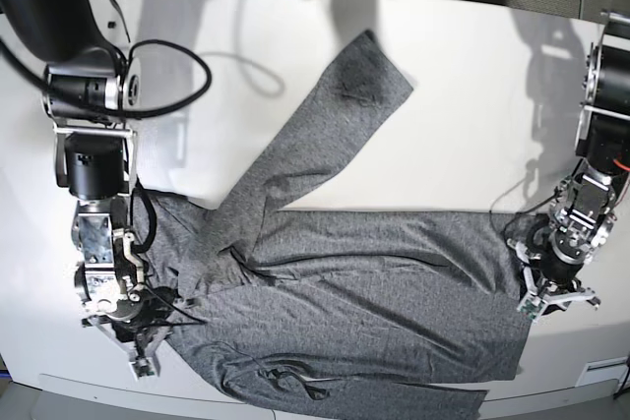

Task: Fold the T-shirt properly
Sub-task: 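Hold the shirt with both grippers, adjusting the folded side flat, then release the left gripper and move it to the sleeve cuff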

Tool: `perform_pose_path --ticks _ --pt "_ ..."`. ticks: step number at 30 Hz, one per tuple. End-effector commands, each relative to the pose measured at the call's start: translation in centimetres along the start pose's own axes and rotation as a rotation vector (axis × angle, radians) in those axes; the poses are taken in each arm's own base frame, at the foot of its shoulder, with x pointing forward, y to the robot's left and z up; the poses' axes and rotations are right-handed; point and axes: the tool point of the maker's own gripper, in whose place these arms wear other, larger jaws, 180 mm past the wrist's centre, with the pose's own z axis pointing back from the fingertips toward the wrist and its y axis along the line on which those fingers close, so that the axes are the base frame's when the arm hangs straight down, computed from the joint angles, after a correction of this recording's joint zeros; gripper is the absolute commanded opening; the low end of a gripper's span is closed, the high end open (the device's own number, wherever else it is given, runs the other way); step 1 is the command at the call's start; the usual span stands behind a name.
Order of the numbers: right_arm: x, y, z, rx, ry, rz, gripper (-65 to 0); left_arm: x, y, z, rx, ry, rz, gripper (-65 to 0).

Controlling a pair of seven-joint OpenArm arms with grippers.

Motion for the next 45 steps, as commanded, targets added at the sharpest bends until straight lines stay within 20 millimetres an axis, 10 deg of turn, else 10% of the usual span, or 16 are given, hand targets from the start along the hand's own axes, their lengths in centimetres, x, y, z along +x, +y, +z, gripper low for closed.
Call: perform_pose_path --ticks 1,5,20,32,37,45 --pt "3.4 -0.8 0.5 0.019 -0.081 0.021 -50.9 2.5 2.9 -0.4 0.069 -0.068 0.041 -48.6" --pt "3.5 1.6 1.2 0.189 -0.093 0.115 -50.9 1.3 2.9 -0.3 0.052 -0.015 0.122 -48.6" --pt "1.2 -4.1 3.1 0.117 -0.028 0.079 -50.9 0.1 -4.8 4.0 -0.197 0.09 0.016 -48.6" --pt "-8.5 0.7 4.3 0.194 0.067 0.109 -50.9 5.4 -11.1 13.5 -0.214 0.104 -0.025 -48.6" --pt "-7.9 2.2 5.9 0.203 0.014 0.165 -50.9 5.3 -12.7 17.5 -0.196 0.164 0.055 -48.6" --pt "-5.2 2.4 6.8 0.189 -0.059 0.206 -50.9 1.9 -21.5 23.5 -0.391 0.268 0.155 -48.6"
